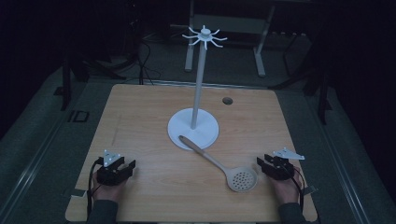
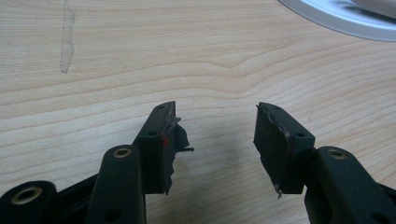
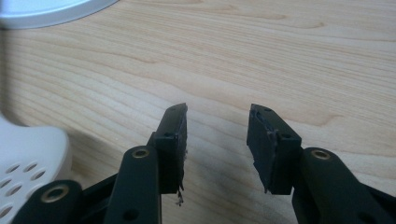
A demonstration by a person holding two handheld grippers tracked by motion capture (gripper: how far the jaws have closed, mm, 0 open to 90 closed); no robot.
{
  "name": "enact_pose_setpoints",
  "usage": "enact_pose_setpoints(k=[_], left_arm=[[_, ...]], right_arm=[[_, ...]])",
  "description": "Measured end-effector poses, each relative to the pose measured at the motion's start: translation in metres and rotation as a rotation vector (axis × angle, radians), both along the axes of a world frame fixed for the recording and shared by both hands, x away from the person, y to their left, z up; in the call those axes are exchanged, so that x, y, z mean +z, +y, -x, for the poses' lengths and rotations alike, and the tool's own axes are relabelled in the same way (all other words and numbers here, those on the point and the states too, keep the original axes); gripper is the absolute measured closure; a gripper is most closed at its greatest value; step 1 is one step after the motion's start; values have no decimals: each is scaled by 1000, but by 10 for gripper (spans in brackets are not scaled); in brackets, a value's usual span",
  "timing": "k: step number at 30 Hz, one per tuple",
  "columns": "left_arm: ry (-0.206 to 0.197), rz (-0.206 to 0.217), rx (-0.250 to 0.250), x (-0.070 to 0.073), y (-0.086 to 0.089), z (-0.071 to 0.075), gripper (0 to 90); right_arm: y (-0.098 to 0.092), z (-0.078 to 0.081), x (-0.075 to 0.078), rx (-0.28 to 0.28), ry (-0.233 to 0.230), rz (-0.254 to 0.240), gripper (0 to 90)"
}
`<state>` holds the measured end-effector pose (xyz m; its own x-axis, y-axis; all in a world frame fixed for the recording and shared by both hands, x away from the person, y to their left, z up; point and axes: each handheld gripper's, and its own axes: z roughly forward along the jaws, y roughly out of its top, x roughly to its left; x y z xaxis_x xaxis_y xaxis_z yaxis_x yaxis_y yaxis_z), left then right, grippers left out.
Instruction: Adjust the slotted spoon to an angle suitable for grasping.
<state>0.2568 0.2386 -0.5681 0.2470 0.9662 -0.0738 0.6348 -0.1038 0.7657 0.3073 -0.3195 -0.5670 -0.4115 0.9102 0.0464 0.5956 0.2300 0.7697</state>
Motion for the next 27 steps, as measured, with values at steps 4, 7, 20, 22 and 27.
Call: enact_pose_setpoints(k=[4, 7, 20, 22, 27], left_arm=[[-5, -1, 3, 0, 0, 0, 488], [-4, -3, -2, 0, -1, -1, 484], [-4, -8, -14, -2, -2, -1, 479], [-6, -9, -14, -2, -3, -1, 476], [-5, -6, -11, -2, -3, -1, 473]], right_arm=[[2, 1, 0, 5, 8, 0, 574], [2, 1, 2, 9, 8, -6, 574], [5, 2, 17, 41, 0, -4, 642], [8, 1, 19, 53, -3, 11, 653], [20, -5, 25, 95, -4, 43, 665]])
